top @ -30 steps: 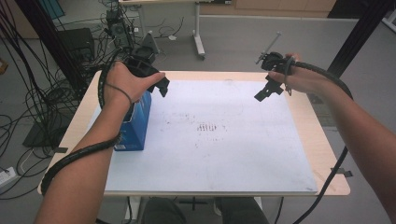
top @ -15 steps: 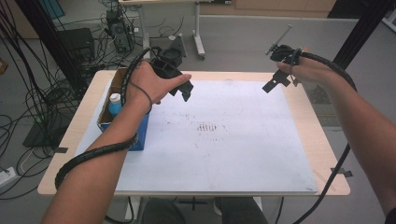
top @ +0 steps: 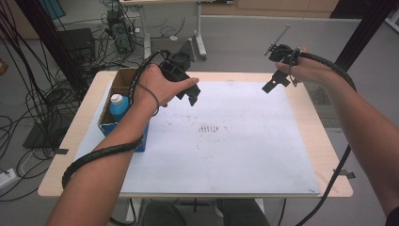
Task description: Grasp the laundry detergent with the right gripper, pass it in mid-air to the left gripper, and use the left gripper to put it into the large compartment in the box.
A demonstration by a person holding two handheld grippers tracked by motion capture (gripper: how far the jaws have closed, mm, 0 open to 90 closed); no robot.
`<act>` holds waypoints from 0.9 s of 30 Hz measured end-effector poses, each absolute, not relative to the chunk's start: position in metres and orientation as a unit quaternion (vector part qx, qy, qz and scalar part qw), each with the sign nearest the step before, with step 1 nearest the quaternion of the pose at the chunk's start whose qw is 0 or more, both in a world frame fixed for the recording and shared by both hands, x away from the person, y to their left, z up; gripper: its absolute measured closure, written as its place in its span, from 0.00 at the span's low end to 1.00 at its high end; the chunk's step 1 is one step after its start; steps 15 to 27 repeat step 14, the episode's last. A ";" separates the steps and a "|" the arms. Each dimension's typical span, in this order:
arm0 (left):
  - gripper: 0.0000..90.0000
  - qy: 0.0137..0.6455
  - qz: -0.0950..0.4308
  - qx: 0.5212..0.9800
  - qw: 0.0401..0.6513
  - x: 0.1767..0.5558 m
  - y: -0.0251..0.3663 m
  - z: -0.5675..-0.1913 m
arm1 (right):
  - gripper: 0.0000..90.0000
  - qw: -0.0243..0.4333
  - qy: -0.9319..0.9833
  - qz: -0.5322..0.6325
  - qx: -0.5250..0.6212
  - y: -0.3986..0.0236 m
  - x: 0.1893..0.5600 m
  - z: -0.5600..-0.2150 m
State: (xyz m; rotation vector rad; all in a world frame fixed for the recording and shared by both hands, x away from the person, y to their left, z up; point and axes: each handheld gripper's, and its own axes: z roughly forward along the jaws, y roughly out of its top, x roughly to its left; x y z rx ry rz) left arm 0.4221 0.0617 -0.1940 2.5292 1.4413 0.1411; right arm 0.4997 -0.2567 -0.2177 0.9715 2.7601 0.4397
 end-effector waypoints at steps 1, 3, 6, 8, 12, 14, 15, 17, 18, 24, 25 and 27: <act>0.12 0.491 0.048 0.862 0.113 0.422 0.062 -0.194 | 0.03 0.091 0.929 0.148 0.327 -0.257 0.500 -0.218; 0.12 0.494 0.048 0.861 0.112 0.422 0.062 -0.195 | 0.03 0.090 0.930 0.147 0.324 -0.256 0.500 -0.218; 0.12 0.493 0.049 0.861 0.112 0.423 0.061 -0.197 | 0.03 0.089 0.931 0.147 0.322 -0.256 0.499 -0.218; 0.12 0.493 0.049 0.861 0.112 0.423 0.061 -0.197 | 0.03 0.089 0.931 0.147 0.321 -0.255 0.499 -0.218; 0.12 0.494 0.049 0.860 0.115 0.423 0.061 -0.197 | 0.03 0.089 0.932 0.148 0.320 -0.256 0.499 -0.219; 0.12 0.496 0.048 0.859 0.116 0.422 0.061 -0.198 | 0.03 0.087 0.931 0.149 0.322 -0.257 0.499 -0.219; 0.12 0.496 0.048 0.859 0.116 0.422 0.061 -0.198 | 0.03 0.087 0.931 0.149 0.322 -0.257 0.499 -0.219; 0.12 0.496 0.048 0.859 0.116 0.422 0.061 -0.198 | 0.03 0.087 0.931 0.149 0.322 -0.257 0.499 -0.219; 0.12 0.496 0.048 0.859 0.116 0.422 0.061 -0.198 | 0.03 0.087 0.931 0.149 0.322 -0.257 0.499 -0.219; 0.12 0.496 0.048 0.859 0.116 0.422 0.061 -0.198 | 0.03 0.087 0.931 0.149 0.322 -0.257 0.499 -0.219; 0.12 0.496 0.048 0.859 0.116 0.422 0.061 -0.198 | 0.03 0.087 0.931 0.149 0.322 -0.257 0.499 -0.219; 0.12 0.496 0.048 0.859 0.116 0.422 0.061 -0.198 | 0.03 0.087 0.931 0.149 0.322 -0.257 0.499 -0.219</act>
